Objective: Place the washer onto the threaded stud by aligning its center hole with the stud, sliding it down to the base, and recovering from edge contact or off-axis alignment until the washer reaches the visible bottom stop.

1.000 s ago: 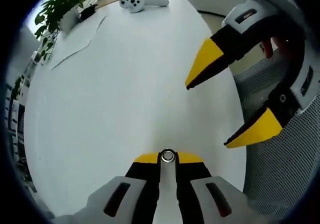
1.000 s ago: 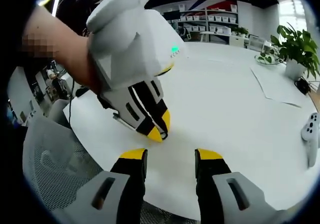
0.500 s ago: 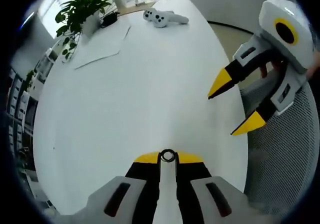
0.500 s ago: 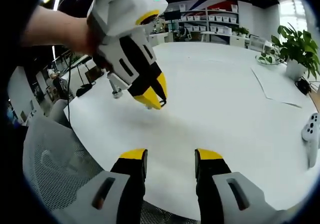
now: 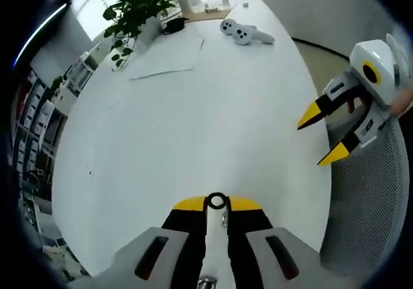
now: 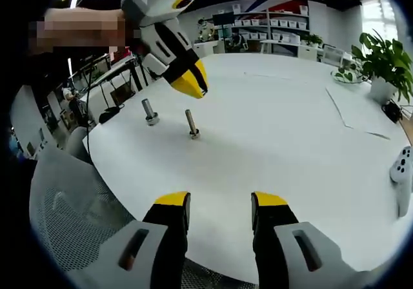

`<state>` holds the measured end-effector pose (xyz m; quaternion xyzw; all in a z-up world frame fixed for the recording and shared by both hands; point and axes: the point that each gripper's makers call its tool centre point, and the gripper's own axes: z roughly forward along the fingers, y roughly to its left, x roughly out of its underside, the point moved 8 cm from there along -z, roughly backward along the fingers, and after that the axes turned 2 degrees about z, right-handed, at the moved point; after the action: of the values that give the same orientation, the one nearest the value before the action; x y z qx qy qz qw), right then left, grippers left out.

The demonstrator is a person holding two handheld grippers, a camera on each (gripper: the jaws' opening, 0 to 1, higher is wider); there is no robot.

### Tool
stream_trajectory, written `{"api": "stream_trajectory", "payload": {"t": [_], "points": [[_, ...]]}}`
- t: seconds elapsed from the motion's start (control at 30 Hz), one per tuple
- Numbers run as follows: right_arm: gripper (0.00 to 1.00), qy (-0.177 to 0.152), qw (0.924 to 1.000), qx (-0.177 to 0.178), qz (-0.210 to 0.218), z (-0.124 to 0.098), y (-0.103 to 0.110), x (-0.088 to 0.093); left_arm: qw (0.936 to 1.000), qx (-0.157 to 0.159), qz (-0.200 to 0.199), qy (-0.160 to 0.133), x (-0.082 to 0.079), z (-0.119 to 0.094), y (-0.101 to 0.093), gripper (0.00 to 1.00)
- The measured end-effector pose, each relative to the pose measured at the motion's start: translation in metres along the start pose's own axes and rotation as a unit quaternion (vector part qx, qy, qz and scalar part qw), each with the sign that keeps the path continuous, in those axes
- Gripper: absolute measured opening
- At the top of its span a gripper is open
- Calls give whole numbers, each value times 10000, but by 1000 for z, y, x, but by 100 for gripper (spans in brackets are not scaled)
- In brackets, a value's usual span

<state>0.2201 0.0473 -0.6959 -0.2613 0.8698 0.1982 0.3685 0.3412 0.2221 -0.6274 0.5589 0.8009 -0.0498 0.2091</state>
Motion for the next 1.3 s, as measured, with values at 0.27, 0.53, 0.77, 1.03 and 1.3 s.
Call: {"api": "stream_trajectory", "payload": {"t": [0.27, 0.53, 0.77, 1.03, 1.3], "points": [[40, 26, 10000, -11, -12, 0, 1, 1, 9993, 144, 127, 318, 16, 2, -5, 8], [40, 38, 10000, -14, -12, 0, 1, 1, 9980, 269, 290, 485, 19, 11, -10, 8], [40, 48, 10000, -9, -18, 0, 1, 1, 9964, 327, 455, 637, 22, 17, -11, 8], [40, 59, 10000, -13, -15, 1, 1, 1, 9955, 385, 495, 706, 23, 23, -12, 8], [40, 65, 10000, 0, -17, 1, 1, 1, 9938, 463, 609, 809, 26, 33, -13, 8]]}}
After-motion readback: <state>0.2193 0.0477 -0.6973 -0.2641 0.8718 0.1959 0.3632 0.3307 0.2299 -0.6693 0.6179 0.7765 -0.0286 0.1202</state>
